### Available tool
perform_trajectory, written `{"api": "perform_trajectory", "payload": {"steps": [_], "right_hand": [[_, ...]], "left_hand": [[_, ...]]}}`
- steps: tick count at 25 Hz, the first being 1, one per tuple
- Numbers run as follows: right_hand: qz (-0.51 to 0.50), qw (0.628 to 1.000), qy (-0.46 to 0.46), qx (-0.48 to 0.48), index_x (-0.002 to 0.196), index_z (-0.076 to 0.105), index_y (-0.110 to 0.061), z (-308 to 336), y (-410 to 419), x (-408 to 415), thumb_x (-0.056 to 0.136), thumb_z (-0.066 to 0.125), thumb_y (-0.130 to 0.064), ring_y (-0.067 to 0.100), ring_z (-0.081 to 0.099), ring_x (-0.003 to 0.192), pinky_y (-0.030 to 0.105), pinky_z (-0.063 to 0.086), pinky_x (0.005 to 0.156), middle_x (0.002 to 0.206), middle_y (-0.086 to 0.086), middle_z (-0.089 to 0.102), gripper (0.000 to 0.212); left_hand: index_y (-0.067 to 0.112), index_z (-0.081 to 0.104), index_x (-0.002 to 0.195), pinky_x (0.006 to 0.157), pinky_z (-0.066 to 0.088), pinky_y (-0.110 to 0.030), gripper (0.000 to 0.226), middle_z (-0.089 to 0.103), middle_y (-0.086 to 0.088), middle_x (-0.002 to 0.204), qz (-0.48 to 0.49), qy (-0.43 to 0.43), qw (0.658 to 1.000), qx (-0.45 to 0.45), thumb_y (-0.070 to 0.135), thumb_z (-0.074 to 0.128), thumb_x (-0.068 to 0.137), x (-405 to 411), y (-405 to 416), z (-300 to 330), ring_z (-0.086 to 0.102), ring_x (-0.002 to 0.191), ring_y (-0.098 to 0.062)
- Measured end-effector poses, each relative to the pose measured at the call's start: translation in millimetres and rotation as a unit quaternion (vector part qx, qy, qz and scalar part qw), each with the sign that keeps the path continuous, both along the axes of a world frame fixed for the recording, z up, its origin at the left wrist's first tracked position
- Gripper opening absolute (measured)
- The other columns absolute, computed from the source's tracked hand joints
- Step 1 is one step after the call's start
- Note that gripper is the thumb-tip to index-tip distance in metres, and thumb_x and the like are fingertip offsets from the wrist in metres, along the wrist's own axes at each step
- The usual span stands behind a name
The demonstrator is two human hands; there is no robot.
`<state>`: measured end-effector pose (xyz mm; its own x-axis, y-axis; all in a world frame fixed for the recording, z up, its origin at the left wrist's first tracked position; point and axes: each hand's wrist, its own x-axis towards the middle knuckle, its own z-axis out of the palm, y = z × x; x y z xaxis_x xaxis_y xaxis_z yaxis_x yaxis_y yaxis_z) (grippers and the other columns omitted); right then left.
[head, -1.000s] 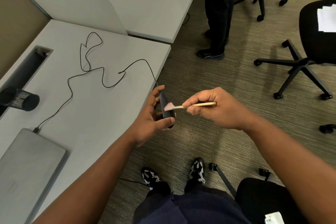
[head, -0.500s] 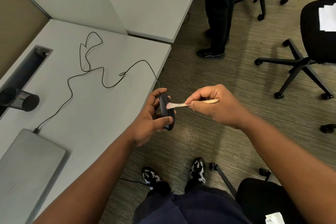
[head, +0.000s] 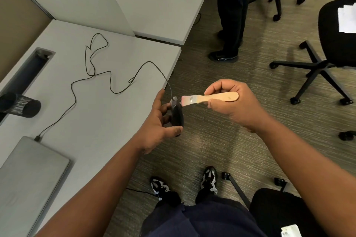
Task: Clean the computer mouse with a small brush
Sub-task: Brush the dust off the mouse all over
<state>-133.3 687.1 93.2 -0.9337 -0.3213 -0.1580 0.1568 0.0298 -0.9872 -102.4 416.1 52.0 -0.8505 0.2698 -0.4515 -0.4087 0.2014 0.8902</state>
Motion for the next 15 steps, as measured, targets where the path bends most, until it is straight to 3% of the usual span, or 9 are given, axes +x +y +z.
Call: {"api": "perform_trajectory", "payload": {"steps": [2,5,8,15], "right_hand": [[0.002,0.999,-0.020,-0.043,0.098,0.078,-0.018,3,0,-1,0.077,0.082,-0.020,0.030,0.059,0.075,0.036,0.049,0.063,0.087,0.021,0.073,0.022],[0.030,0.996,-0.052,-0.068,0.092,0.081,-0.016,6,-3,-4,0.077,0.079,-0.009,0.022,0.060,0.070,0.028,0.050,0.059,0.079,0.012,0.073,0.016],[0.037,0.998,-0.060,-0.006,0.085,0.080,-0.017,8,-4,-6,0.078,0.072,-0.005,0.016,0.061,0.063,0.026,0.049,0.055,0.074,0.009,0.074,0.016],[-0.018,0.997,-0.035,0.062,0.078,0.074,-0.020,9,-12,-8,0.073,0.070,-0.016,0.019,0.068,0.063,0.030,0.054,0.054,0.075,0.013,0.078,0.008]], "left_hand": [[0.051,0.025,0.159,0.113,0.054,-0.039,0.113,0.046,0.007,0.162,-0.009,0.019,0.999,-0.030,-0.002,0.086,0.081,-1,0,0,0.051,0.145,-0.016],[0.038,0.043,0.153,0.095,0.058,-0.019,0.094,0.056,0.011,0.148,-0.026,0.047,0.995,-0.078,-0.005,0.086,0.082,-1,2,0,0.056,0.136,-0.011],[0.035,0.044,0.154,0.093,0.057,-0.016,0.095,0.058,0.013,0.144,-0.046,0.070,0.990,-0.116,-0.005,0.088,0.080,-2,3,2,0.057,0.133,-0.008],[0.052,0.041,0.141,0.088,0.054,-0.009,0.094,0.052,0.030,0.134,-0.087,0.107,0.975,-0.172,-0.002,0.088,0.079,-1,5,4,0.056,0.122,0.006]]}}
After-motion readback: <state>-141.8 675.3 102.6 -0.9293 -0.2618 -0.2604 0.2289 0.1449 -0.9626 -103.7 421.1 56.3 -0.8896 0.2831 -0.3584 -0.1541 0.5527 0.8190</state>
